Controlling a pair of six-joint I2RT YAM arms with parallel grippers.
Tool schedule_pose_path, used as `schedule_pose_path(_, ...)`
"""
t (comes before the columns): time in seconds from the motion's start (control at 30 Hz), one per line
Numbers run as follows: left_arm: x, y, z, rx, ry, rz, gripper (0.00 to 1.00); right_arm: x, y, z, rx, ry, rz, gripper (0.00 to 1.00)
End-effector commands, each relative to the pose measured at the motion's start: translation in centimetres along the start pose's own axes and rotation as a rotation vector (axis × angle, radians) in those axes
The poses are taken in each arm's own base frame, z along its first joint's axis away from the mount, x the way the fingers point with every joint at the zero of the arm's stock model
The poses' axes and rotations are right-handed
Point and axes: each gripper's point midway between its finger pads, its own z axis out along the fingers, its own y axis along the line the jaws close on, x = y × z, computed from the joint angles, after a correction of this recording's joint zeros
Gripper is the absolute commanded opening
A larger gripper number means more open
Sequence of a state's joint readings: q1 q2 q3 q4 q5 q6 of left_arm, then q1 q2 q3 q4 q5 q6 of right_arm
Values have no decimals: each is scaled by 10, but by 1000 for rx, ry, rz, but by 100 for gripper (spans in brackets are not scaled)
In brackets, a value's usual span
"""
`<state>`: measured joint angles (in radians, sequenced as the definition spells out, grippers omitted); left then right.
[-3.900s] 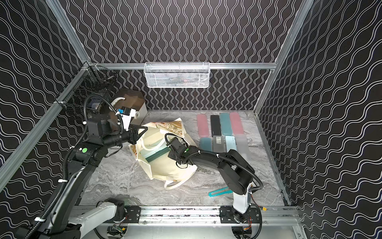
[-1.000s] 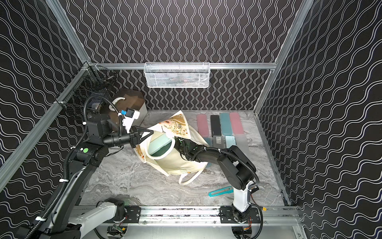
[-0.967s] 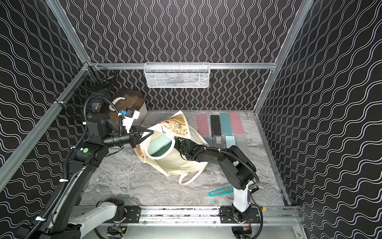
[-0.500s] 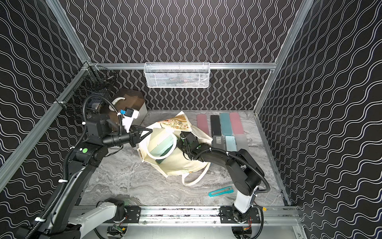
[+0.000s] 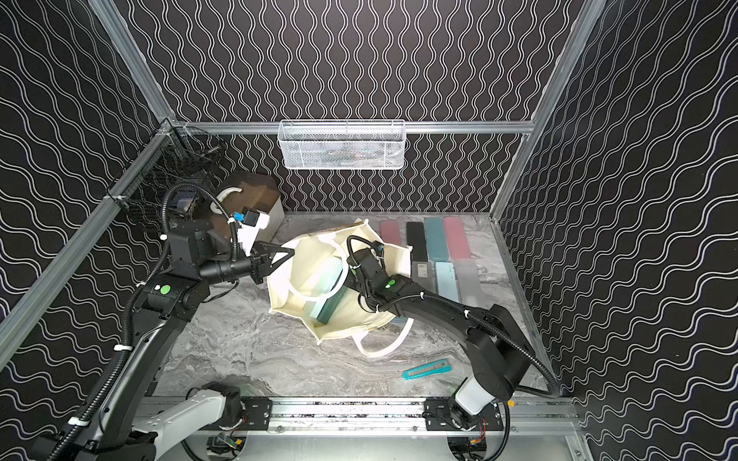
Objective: Take out the pencil case from the canvas bag
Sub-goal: Pick up the pencil case from the canvas bag.
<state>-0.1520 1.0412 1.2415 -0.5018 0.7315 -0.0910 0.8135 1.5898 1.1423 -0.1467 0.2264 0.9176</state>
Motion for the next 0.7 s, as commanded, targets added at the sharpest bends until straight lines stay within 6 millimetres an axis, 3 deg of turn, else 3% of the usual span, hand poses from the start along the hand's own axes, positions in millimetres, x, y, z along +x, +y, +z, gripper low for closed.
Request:
schedule_pose_path(0.0,-12,-11,0,58,-41,68,0,-9,7,-8,9,-27,-127,22)
schedule_pose_path(0.3,-8,-9,4,60,-18,64,0,-13,32,-26,-76,-46,-359,21)
schedule_pose_path(0.67,-4,15,2,-85,-4,54,0,-33,21,-63,-31,-111,-375,21)
